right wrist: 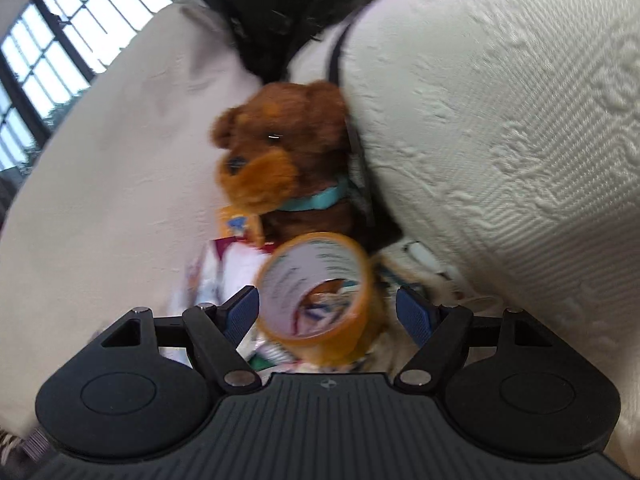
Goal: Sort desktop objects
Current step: 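Move the right gripper to the amber tape roll and grasp its rim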
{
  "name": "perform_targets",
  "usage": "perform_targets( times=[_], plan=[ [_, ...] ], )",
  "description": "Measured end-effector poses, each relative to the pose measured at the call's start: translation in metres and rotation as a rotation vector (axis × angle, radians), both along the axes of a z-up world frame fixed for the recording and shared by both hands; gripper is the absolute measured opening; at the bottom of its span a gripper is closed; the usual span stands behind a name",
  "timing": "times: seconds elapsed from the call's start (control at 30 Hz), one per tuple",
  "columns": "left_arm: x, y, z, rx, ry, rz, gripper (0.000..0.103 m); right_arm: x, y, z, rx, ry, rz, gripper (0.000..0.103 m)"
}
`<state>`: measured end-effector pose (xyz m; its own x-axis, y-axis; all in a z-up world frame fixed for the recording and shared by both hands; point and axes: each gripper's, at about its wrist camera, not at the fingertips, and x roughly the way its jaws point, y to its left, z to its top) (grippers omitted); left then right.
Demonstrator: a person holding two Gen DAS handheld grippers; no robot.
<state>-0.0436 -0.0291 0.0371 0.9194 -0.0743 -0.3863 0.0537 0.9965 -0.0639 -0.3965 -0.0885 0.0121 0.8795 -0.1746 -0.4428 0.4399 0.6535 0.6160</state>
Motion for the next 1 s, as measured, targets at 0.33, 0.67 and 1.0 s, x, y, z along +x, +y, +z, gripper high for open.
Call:
perform_targets(
  times=[0.33, 0.67, 1.0],
  plan=[
    [0.015, 0.012, -0.037, -0.023, 0.112, -0.016, 0.103, 0.068, -0.013, -0.027, 0.055, 0.202, -0.065, 0.073],
    [0.014, 0.021, -0.033, -0.047, 0.130, 0.012, 0.103, 0.071, 0.010, -0.028, -0.112, 0.217, 0.031, 0.096],
    [0.015, 0.026, -0.033, -0.096, 0.152, 0.007, 0.103, 0.057, -0.009, -0.040, 0.018, 0.222, 0.004, 0.021]
  ],
)
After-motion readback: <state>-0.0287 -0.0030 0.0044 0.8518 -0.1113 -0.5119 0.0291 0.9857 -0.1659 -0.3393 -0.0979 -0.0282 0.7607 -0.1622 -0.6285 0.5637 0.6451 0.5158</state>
